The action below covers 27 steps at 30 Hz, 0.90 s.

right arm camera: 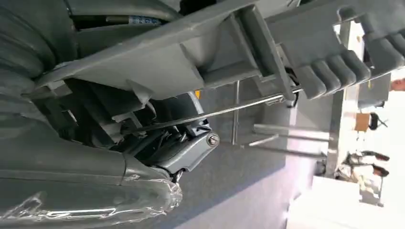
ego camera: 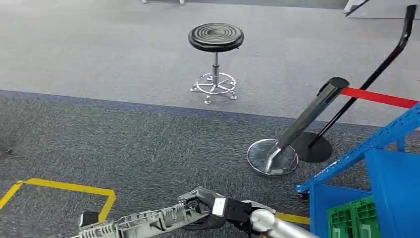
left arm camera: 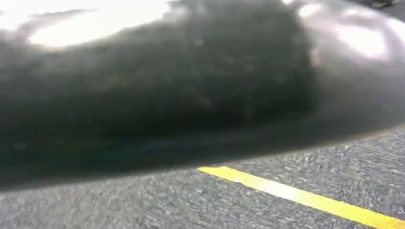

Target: Take the parts from the cabinet and place them on the table.

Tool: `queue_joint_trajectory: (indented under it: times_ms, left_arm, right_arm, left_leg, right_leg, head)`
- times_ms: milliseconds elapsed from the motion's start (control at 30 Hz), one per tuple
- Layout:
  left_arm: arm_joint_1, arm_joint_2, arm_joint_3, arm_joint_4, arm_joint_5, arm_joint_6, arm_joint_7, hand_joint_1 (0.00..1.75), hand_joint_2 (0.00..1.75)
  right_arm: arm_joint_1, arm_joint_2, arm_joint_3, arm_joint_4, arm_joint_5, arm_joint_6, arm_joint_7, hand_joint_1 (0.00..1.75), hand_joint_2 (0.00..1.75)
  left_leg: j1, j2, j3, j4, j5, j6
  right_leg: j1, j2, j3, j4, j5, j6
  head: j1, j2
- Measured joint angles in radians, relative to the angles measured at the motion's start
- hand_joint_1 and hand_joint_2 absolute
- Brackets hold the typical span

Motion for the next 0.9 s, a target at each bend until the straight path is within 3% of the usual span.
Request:
queue_joint_trajectory:
  times_ms: [67, 100, 133, 167, 233, 267, 300, 367, 400, 433, 467, 567, 600, 633, 667, 700, 767, 800, 833, 900]
  left_arm:
    - [0.008, 0.001, 0.0, 0.0, 0.002, 0.0, -0.001, 0.0, 0.0]
    - [0.011, 0.0, 0.001, 0.0, 0.005, 0.0, -0.003, 0.0, 0.0]
    - [0.011, 0.0, 0.001, 0.0, 0.01, 0.0, -0.006, 0.0, 0.0]
    - [0.009, 0.0, 0.001, 0.0, 0.013, 0.0, -0.01, 0.0, 0.0]
    - [0.011, -0.002, 0.002, 0.0, 0.023, 0.0, -0.016, 0.0, 0.0]
    - [0.017, -0.001, 0.002, 0.0, 0.028, 0.0, -0.016, 0.0, 0.0]
    - [0.022, 0.001, 0.003, 0.0, 0.031, 0.001, -0.017, 0.0, 0.0]
    - [0.033, 0.002, 0.003, 0.0, 0.039, 0.002, -0.017, 0.0, 0.0]
    - [0.037, 0.002, 0.004, 0.0, 0.04, 0.003, -0.018, 0.0, 0.0]
    - [0.04, 0.001, 0.004, 0.0, 0.041, 0.003, -0.018, 0.0, 0.0]
    - [0.04, 0.002, 0.004, 0.0, 0.042, 0.005, -0.018, 0.0, 0.0]
    - [0.053, 0.003, 0.005, 0.0, 0.045, 0.006, -0.018, 0.0, 0.0]
    - [0.057, 0.006, 0.005, 0.0, 0.047, 0.006, -0.018, 0.0, 0.0]
    - [0.06, 0.008, 0.006, 0.0, 0.05, 0.007, -0.018, 0.0, 0.0]
    - [0.058, 0.007, 0.006, 0.0, 0.05, 0.008, -0.018, 0.0, 0.0]
    - [0.055, 0.007, 0.006, 0.0, 0.05, 0.008, -0.018, 0.0, 0.0]
    - [0.056, 0.008, 0.006, 0.0, 0.05, 0.008, -0.018, 0.0, 0.0]
    - [0.059, 0.008, 0.006, 0.0, 0.051, 0.008, -0.018, 0.0, 0.0]
    - [0.061, 0.008, 0.007, 0.0, 0.051, 0.008, -0.018, 0.0, 0.0]
    - [0.06, 0.009, 0.007, 0.0, 0.051, 0.009, -0.018, 0.0, 0.0]
  right_arm:
    - [-0.006, 0.005, 0.003, 0.006, 0.0, 0.01, -0.003, 1.75, 1.75]
    - [-0.009, 0.008, 0.003, 0.008, -0.002, 0.013, -0.003, 1.75, 1.75]
    - [-0.015, 0.01, 0.004, 0.011, -0.003, 0.02, -0.002, 1.75, 1.75]
    - [-0.017, 0.011, 0.006, 0.015, -0.005, 0.027, -0.002, 1.75, 1.75]
    - [-0.017, 0.011, 0.008, 0.029, -0.008, 0.035, -0.002, 1.75, 1.75]
    - [-0.017, 0.013, 0.01, 0.038, -0.008, 0.039, -0.002, 1.75, 1.75]
    - [-0.017, 0.015, 0.011, 0.046, -0.008, 0.041, -0.002, 1.75, 1.75]
    - [-0.023, 0.021, 0.013, 0.056, -0.007, 0.039, -0.003, 1.75, 1.75]
    - [-0.027, 0.022, 0.014, 0.06, -0.007, 0.032, -0.005, 1.75, 1.75]
    - [-0.029, 0.022, 0.014, 0.063, -0.007, 0.028, -0.007, 1.75, 1.75]
    - [-0.028, 0.022, 0.014, 0.067, -0.007, 0.024, -0.008, 1.75, 1.75]
    - [-0.03, 0.022, 0.014, 0.076, -0.007, 0.022, -0.01, 1.75, 1.75]
    - [-0.031, 0.026, 0.014, 0.077, -0.006, 0.022, -0.01, 1.75, 1.75]
    - [-0.032, 0.028, 0.014, 0.079, -0.006, 0.021, -0.01, 1.75, 1.75]
    - [-0.033, 0.03, 0.014, 0.08, -0.006, 0.021, -0.01, 1.75, 1.75]
    - [-0.032, 0.03, 0.014, 0.081, -0.006, 0.021, -0.011, 1.75, 1.75]
    - [-0.031, 0.03, 0.014, 0.086, -0.006, 0.021, -0.011, 1.75, 1.75]
    - [-0.03, 0.03, 0.014, 0.087, -0.006, 0.021, -0.011, 1.75, 1.75]
    - [-0.03, 0.03, 0.014, 0.087, -0.006, 0.021, -0.011, 1.75, 1.75]
    - [-0.031, 0.03, 0.014, 0.087, -0.006, 0.02, -0.013, 1.75, 1.75]
  left_leg:
    - [-0.002, -0.024, -0.002, -0.003, 0.001, 0.009]
    - [0.005, -0.036, 0.002, -0.01, 0.006, 0.018]
    - [0.007, -0.046, 0.001, -0.01, 0.007, 0.021]
    - [0.008, -0.056, 0.0, -0.01, 0.008, 0.028]
    - [0.007, -0.081, -0.001, -0.01, 0.008, 0.032]
    - [0.006, -0.094, -0.001, -0.009, 0.008, 0.032]
    - [0.006, -0.108, -0.001, -0.009, 0.008, 0.032]
    - [0.006, -0.135, 0.0, -0.007, 0.009, 0.032]
    - [0.006, -0.149, 0.001, -0.006, 0.008, 0.031]
    - [0.008, -0.16, 0.0, -0.006, 0.008, 0.03]
    - [0.002, -0.174, -0.007, 0.001, 0.01, 0.022]
    - [0.015, -0.204, -0.019, -0.005, 0.022, 0.001]
    - [0.012, -0.216, -0.02, -0.004, 0.021, -0.004]
    - [0.009, -0.168, -0.024, 0.01, 0.007, -0.008]
    - [0.008, -0.124, -0.045, 0.055, -0.024, -0.012]
    - [0.009, -0.1, -0.08, 0.128, -0.062, -0.018]
    - [0.015, -0.08, -0.148, 0.268, -0.116, -0.024]
    - [0.016, -0.078, -0.155, 0.284, -0.112, -0.026]
    - [0.018, -0.077, -0.143, 0.264, -0.089, -0.027]
    - [0.019, -0.063, -0.07, 0.133, -0.012, -0.026]
  right_leg:
    - [0.0, -0.024, 0.008, -0.004, -0.004, 0.008]
    - [-0.002, -0.019, 0.005, 0.0, -0.012, 0.016]
    - [-0.006, 0.033, -0.007, 0.023, -0.031, 0.021]
    - [-0.009, 0.066, -0.03, 0.079, -0.064, 0.021]
    - [-0.009, 0.091, -0.108, 0.242, -0.135, 0.024]
    - [-0.009, 0.095, -0.142, 0.302, -0.149, 0.024]
    - [-0.009, 0.095, -0.151, 0.306, -0.135, 0.023]
    - [-0.009, 0.101, -0.109, 0.2, -0.054, 0.019]
    - [-0.01, 0.116, -0.066, 0.106, -0.004, 0.014]
    - [-0.015, 0.164, -0.036, 0.034, 0.016, 0.01]
    - [-0.02, 0.186, -0.023, 0.015, 0.008, 0.008]
    - [-0.012, 0.162, -0.016, 0.012, 0.004, 0.007]
    - [-0.019, 0.149, -0.012, 0.002, 0.009, -0.001]
    - [-0.02, 0.134, -0.004, -0.004, 0.012, -0.006]
    - [-0.02, 0.122, -0.001, -0.005, 0.011, -0.013]
    - [-0.017, 0.105, -0.001, -0.005, 0.009, -0.015]
    - [-0.015, 0.075, -0.001, -0.004, 0.006, -0.019]
    - [-0.015, 0.064, -0.001, -0.004, 0.006, -0.019]
    - [-0.015, 0.052, 0.0, -0.004, 0.004, -0.018]
    - [-0.015, 0.029, 0.003, -0.003, 0.0, -0.015]
  head:
    - [-0.001, 0.0]
    - [-0.002, 0.0]
    - [0.002, 0.0]
    - [0.005, 0.0]
    - [0.007, 0.0]
    - [0.007, 0.0]
    - [0.006, 0.0]
    - [0.007, 0.0]
    - [0.006, 0.0]
    - [0.007, 0.0]
    - [0.005, 0.0]
    - [0.008, 0.0]
    - [0.006, 0.0]
    - [0.005, 0.0]
    - [-0.005, 0.0]
    - [-0.005, 0.0]
    - [-0.005, 0.0]
    - [-0.006, 0.0]
    - [-0.005, 0.0]
    - [-0.005, 0.0]
